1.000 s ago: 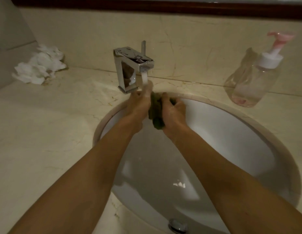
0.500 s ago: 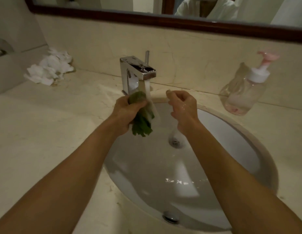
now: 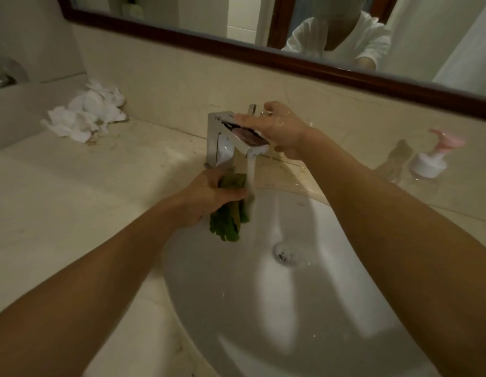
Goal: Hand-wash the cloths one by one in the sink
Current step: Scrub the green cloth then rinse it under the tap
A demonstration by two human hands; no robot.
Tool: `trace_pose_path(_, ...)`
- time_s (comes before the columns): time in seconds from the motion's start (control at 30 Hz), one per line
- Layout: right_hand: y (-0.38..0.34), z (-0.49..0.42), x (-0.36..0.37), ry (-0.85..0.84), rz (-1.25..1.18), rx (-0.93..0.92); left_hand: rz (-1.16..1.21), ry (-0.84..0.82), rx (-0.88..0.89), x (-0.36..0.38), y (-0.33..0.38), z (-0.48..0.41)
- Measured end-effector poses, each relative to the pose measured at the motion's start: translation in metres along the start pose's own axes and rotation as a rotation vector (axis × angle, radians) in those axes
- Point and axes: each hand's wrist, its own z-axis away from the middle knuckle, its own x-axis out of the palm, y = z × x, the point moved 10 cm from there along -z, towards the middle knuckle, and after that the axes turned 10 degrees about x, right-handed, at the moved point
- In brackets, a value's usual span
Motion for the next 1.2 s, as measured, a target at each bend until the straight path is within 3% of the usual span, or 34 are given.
trace_pose_path(0.23, -0.005, -0.025, 0.002, 0.009, 0.039, -0.075, -0.01, -0.015, 0.007, -0.003, -0.001, -0.008)
trace_pose_path(0.5, -0.002, -0.009, 0.012, -0.114, -0.054, -0.095, -0.035, -0.009, -0.052, 0.0, -0.01, 0.003)
trace_pose_path(0.57, 0.013, 0.008, 0.003, -0.047, -0.117, -0.076, -0.046, 0.015, -0.056, 0.007, -0.009, 0.005)
trace_pose_path(0.67, 0.068, 0.039, -0.019, 0.093, -0.306, 0.015, -0.01, 0.062, -0.089, 0.022, -0.013, 0.009)
trace_pose_path(0.77, 0.144, 0.076, -0.021, 0.12, -0.31, 0.188, 0.095, 0.022, -0.131, 0.053, -0.011, 0.014)
trace_pose_path(0.87, 0.211, 0.113, 0.0, -0.006, -0.369, 0.429, 0.261, 0.055, -0.077, 0.09, 0.003, 0.014)
trace_pose_path(1.0, 0.239, 0.129, 0.024, -0.192, -0.917, 0.496, 0.472, 0.211, -0.122, 0.137, 0.002, 0.016)
trace_pose_path(1.07, 0.239, 0.122, 0.021, -0.135, -1.041, 0.486, 0.162, 0.28, -0.101, 0.148, -0.004, 0.014)
trace_pose_path(1.13, 0.238, 0.116, 0.015, 0.005, -0.977, 0.455, -0.227, 0.3, -0.016, 0.155, 0.0, 0.013)
trace_pose_path(1.2, 0.239, 0.111, 0.003, 0.179, -0.877, 0.409, -0.366, 0.28, -0.013, 0.16, -0.001, 0.012)
